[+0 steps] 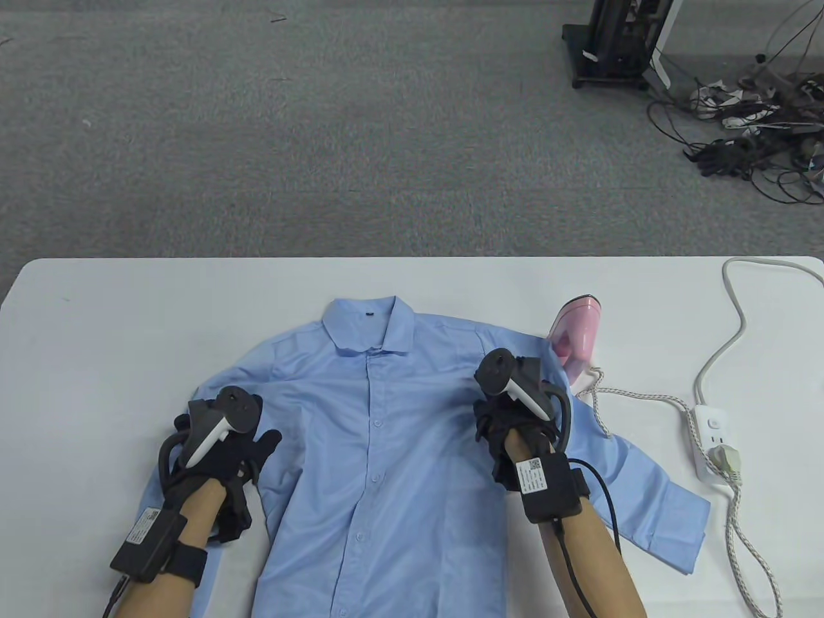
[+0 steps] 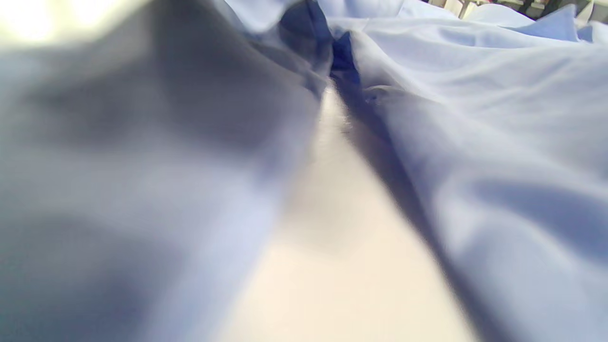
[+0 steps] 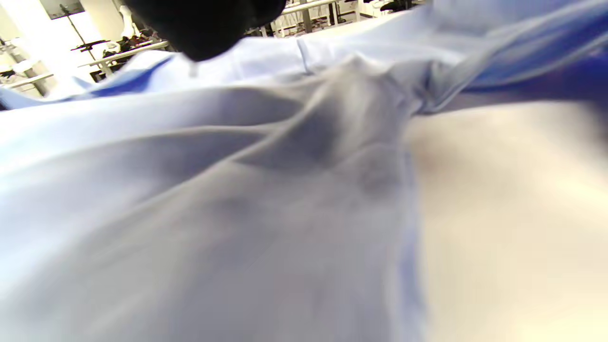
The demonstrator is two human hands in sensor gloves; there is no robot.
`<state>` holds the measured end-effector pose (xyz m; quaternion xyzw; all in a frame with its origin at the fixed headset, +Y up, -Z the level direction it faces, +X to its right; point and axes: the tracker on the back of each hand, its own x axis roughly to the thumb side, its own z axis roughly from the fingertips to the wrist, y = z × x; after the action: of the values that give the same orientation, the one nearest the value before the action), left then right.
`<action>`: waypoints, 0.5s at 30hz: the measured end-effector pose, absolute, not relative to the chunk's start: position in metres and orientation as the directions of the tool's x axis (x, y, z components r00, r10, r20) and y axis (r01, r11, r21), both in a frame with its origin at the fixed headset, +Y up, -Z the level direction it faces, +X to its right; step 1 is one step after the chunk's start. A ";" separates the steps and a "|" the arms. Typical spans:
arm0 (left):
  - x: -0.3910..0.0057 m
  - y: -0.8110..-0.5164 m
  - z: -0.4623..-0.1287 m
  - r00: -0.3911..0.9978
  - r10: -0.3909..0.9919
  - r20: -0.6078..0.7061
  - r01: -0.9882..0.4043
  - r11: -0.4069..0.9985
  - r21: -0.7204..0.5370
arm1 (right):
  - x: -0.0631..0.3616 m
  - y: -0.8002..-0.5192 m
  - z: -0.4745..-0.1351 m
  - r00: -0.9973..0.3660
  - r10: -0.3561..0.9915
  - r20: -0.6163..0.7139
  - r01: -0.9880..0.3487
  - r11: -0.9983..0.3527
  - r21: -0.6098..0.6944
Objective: Iron long-sleeve shirt with electric iron on table
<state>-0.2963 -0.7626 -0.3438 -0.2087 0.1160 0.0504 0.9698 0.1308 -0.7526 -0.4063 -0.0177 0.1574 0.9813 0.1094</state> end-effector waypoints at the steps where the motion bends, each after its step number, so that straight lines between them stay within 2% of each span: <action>1: -0.294 -0.761 -0.331 0.967 0.011 -0.256 -0.121 0.900 -0.418 | 0.129 -0.752 -0.396 -0.973 0.223 -0.061 -0.230 -0.914 0.334; 4: -0.285 -0.772 -0.306 0.966 -0.016 -0.259 -0.119 0.858 -0.499 | 0.123 -0.760 -0.373 -0.965 0.245 -0.088 -0.258 -0.856 0.448; 7: -0.286 -0.788 -0.304 0.953 -0.040 -0.300 -0.134 0.833 -0.537 | 0.118 -0.781 -0.366 -0.953 0.294 -0.079 -0.288 -0.789 0.543; 9: -0.289 -0.794 -0.312 0.950 -0.071 -0.305 -0.106 0.844 -0.526 | 0.117 -0.792 -0.369 -0.955 0.284 -0.082 -0.279 -0.772 0.572; 10: -0.293 -0.799 -0.320 0.946 -0.102 -0.308 -0.081 0.845 -0.528 | 0.119 -0.798 -0.373 -0.970 0.226 -0.087 -0.234 -0.783 0.577; 12: -0.302 -0.805 -0.336 0.945 -0.149 -0.291 -0.047 0.818 -0.574 | 0.124 -0.802 -0.385 -0.983 0.173 -0.064 -0.180 -0.825 0.535; 15: -0.316 -0.806 -0.357 0.939 -0.089 -0.333 -0.136 0.792 -0.596 | 0.136 -0.799 -0.405 -0.972 0.214 -0.099 -0.233 -0.817 0.527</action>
<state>-0.3161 -0.8057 -0.3569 -0.3225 0.1744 0.0126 0.9303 0.1360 -0.7993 -0.4052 -0.0175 0.2788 0.9530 0.1173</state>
